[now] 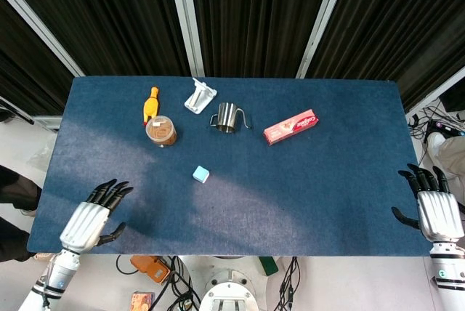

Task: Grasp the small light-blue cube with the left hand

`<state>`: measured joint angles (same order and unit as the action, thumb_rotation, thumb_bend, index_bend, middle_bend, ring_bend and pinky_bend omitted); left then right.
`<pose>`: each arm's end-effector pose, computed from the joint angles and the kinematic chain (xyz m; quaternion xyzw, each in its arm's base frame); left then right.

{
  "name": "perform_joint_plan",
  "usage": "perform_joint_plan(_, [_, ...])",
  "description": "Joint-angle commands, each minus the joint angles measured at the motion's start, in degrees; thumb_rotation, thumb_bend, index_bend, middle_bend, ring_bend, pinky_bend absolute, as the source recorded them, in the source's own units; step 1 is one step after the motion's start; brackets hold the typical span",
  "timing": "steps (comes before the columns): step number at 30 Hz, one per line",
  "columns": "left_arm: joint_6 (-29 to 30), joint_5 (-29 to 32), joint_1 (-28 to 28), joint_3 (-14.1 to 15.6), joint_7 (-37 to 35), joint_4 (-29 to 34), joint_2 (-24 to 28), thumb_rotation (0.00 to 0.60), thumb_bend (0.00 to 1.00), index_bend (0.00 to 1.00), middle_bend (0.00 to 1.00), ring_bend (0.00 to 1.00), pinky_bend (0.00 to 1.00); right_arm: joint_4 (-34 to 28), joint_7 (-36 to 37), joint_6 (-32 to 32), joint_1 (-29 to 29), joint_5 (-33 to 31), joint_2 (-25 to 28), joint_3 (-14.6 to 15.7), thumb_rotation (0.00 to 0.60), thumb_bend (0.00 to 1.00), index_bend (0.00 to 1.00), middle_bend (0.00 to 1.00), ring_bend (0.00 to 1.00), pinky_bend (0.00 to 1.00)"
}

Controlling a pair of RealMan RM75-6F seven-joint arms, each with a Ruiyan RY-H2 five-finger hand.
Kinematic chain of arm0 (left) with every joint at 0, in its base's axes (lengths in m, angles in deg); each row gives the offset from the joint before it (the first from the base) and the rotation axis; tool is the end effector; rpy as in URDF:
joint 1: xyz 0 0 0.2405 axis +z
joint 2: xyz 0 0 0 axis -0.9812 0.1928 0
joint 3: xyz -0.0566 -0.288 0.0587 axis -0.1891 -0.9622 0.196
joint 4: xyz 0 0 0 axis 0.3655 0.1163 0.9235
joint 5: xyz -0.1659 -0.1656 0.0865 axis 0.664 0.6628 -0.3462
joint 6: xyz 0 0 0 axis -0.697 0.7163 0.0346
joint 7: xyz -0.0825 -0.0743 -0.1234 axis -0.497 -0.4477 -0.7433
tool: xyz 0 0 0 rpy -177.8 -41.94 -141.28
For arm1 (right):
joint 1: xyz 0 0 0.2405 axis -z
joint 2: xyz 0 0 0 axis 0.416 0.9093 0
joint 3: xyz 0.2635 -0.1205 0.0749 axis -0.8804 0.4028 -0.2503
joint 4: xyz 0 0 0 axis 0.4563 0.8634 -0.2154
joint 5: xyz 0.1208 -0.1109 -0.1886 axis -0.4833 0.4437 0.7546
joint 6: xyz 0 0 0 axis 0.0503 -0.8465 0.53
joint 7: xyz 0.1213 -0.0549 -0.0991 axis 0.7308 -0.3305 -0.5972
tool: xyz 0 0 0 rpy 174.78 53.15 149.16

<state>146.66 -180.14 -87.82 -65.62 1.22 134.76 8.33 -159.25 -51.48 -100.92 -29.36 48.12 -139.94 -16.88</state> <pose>-0.2808 0.1836 0.0458 -0.6925 -0.4101 -0.4152 0.4241 -0.3677 -0.2134 0.1369 0.5971 -0.3836 0.3517 0.6105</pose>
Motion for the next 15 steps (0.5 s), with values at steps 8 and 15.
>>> perform_joint_plan(8, [-7.9,0.6,-6.6,-2.6,0.4,-1.3,-7.1,0.600,0.32,0.16,0.10,0.00,0.13,0.1,-0.1,0.2,-0.1,0.0,0.0,0.0,0.600,0.31,0.27,0.19,0.19,0.09])
perform_joint_plan(15, [-14.4,2.8,-12.5,-5.7,0.9,-5.3,-11.5,0.600,0.32,0.16,0.10,0.00,0.15,0.1,-0.2,0.3,-0.1,0.0,-0.1,0.1,0.600,0.31,0.27,0.19,0.19,0.09])
